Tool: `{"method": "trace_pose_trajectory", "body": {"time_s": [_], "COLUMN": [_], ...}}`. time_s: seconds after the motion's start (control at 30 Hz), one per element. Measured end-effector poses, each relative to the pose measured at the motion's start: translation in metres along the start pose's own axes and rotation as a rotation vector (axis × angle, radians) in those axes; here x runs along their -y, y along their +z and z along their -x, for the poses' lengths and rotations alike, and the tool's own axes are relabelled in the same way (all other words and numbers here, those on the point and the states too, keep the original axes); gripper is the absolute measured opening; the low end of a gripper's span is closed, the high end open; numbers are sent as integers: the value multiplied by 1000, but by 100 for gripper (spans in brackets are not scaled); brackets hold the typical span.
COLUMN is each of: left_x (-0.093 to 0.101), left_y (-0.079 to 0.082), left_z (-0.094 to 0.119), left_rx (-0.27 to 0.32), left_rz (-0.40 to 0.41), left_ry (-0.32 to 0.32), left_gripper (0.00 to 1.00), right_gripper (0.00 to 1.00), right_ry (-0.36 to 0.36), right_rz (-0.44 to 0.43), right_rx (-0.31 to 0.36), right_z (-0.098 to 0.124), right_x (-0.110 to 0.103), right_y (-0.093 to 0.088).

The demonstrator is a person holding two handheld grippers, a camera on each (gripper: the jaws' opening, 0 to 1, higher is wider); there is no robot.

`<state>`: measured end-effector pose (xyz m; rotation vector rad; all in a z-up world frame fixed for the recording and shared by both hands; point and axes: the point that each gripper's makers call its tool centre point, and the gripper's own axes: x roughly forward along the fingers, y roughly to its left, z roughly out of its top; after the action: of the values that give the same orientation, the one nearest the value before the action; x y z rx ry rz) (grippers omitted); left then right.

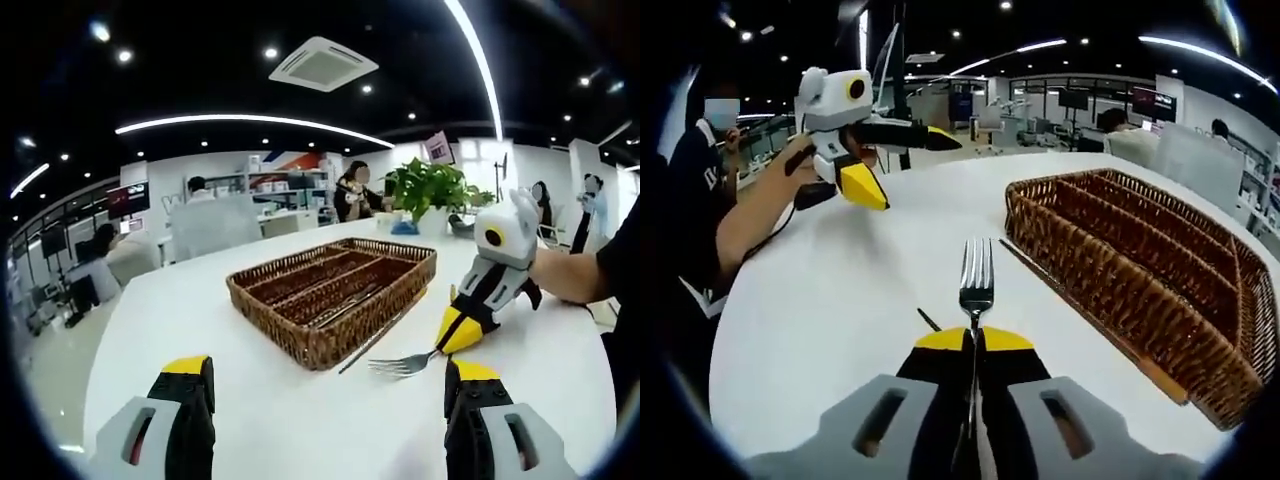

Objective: Arrange the knives, forks, and spoons in their matching storage slots by inserting each utensil handle-first until every utensil is classified and aligned in the correct compartment

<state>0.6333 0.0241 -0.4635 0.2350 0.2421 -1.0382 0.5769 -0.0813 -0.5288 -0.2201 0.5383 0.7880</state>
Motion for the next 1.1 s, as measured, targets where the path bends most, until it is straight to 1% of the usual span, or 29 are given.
{"method": "trace_pose_trajectory", "body": {"time_s": [0.1, 0.13, 0.2, 0.37, 0.4, 0.43, 0.47, 0.57, 0.6, 0.63, 0.73, 0.83, 0.93, 1.1], "left_x": [1, 1, 0, -1, -1, -1, 0, 0, 0, 0, 0, 0, 1, 2], "left_y": [0, 0, -1, -2, -2, -2, -2, -3, -3, -3, -3, -3, -4, -4], "left_z": [-1, -1, -1, -1, -1, -1, -2, -2, -2, -2, -2, -2, -2, -3], "left_rx": [-1, -1, -1, -4, -3, -3, -4, -8, -9, -9, -8, -9, -11, -11], "left_rz": [0, 0, -2, 0, 2, 2, 1, 1, 1, 1, 2, -1, -3, -7], "left_ry": [-3, -3, -1, 1, 0, 0, 0, -2, -3, -3, -3, -5, -7, -12], "left_gripper": [100, 100, 100, 100, 100, 100, 100, 100, 100, 100, 100, 100, 100, 100], "right_gripper": [4, 5, 6, 3, 2, 2, 2, 1, 1, 1, 0, 0, 0, 0], "right_ry": [3, 16, 36, 34, 36, 53, 50, 55, 41, 40, 43, 80, 83, 73], "right_rz": [2, 9, -24, -10, 18, 61, 56, 99, 143, 165, 179, 213, 211, 310], "right_rx": [-8, 2, -12, 1, 2, 3, 5, 7, 6, 7, 17, 19, 7, 19], "right_z": [-4, -5, -7, -8, -7, -7, -7, -7, -7, -8, -6, -4, -1, 7], "right_x": [2, 1, 3, 5, 4, 1, -2, -4, -3, -3, -3, -9, -10, -10], "right_y": [-1, 1, -1, 0, -1, -1, -1, -1, -1, 0, 1, 1, -1, 3]}}
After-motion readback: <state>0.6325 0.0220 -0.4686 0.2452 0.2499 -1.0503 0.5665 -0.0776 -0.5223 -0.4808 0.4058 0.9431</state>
